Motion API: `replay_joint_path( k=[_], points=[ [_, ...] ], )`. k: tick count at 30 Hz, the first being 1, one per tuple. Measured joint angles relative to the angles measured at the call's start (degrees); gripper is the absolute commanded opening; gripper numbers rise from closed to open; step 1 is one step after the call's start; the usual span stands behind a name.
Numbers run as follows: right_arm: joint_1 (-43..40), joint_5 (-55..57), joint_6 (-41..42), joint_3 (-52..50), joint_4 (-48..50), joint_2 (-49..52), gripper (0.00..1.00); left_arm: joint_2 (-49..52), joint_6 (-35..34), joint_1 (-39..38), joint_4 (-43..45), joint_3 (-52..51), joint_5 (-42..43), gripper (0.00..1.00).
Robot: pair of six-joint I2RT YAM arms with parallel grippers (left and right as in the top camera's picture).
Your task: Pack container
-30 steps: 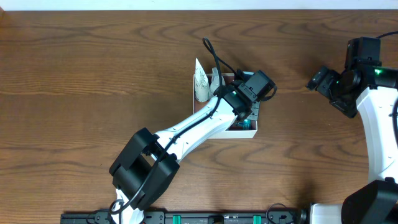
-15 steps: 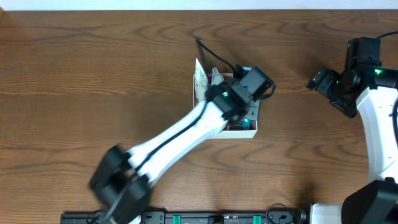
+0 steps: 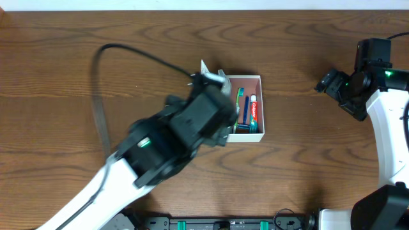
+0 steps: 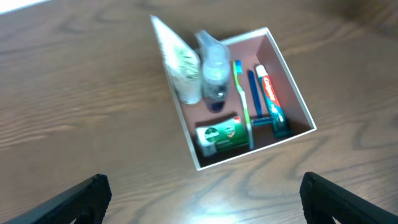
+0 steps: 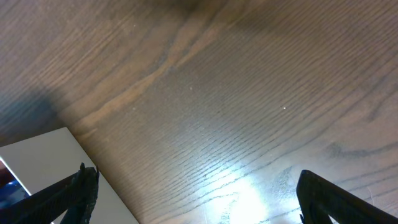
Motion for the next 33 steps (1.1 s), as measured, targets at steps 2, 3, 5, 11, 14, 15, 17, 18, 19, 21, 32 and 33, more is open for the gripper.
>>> replay_joint_path(
  k=[2,3,5,11,14,15,17,18,19,21,32,33],
  points=[
    [0.0,0.0,0.0,0.0,0.02,0.0,0.99,-3.43,0.24,-0.02,-2.69,0.04,-0.9,0.98],
    [0.0,0.0,0.0,0.02,0.02,0.0,0.99,-4.92,0.42,0.0,-4.83,0.04,-1.18,0.98],
    [0.0,0.0,0.0,0.02,0.04,0.0,0.99,-7.89,0.83,0.0,-8.35,0.07,-1.84,0.98],
    [0.0,0.0,0.0,0.0,0.0,0.0,0.99,-13.49,0.85,0.0,-23.26,0.09,-1.86,0.98],
    [0.0,0.0,0.0,0.0,0.02,0.0,0.99,-15.96,-0.33,0.0,-26.73,0.09,-1.86,0.98],
    [0.0,0.0,0.0,0.0,0.02,0.0,0.99,-16.5,-0.52,0.0,-27.12,0.09,-1.86,0.98],
    [0.0,0.0,0.0,0.0,0.0,0.0,0.99,-17.99,-1.29,0.0,-27.34,0.07,-1.86,0.98],
    [0.0,0.0,0.0,0.0,0.02,0.0,0.99,-18.69,-1.77,0.0,-27.28,-0.02,-1.88,0.98],
    [0.0,0.0,0.0,0.0,0.02,0.0,0.99,-19.61,-2.29,0.0,-26.93,-0.42,-2.08,0.98],
    [0.0,0.0,0.0,0.0,0.02,0.0,0.99,-21.79,-3.32,0.44,-24.87,-2.45,-2.56,0.98],
    [0.0,0.0,0.0,0.0,0.0,0.0,0.99,-38.84,-3.72,21.33,10.82,-26.95,-3.89,0.98],
    [0.0,0.0,0.0,0.0,0.04,0.0,0.99,-39.82,-3.63,22.64,12.2,-28.24,-3.56,0.98]
  ],
)
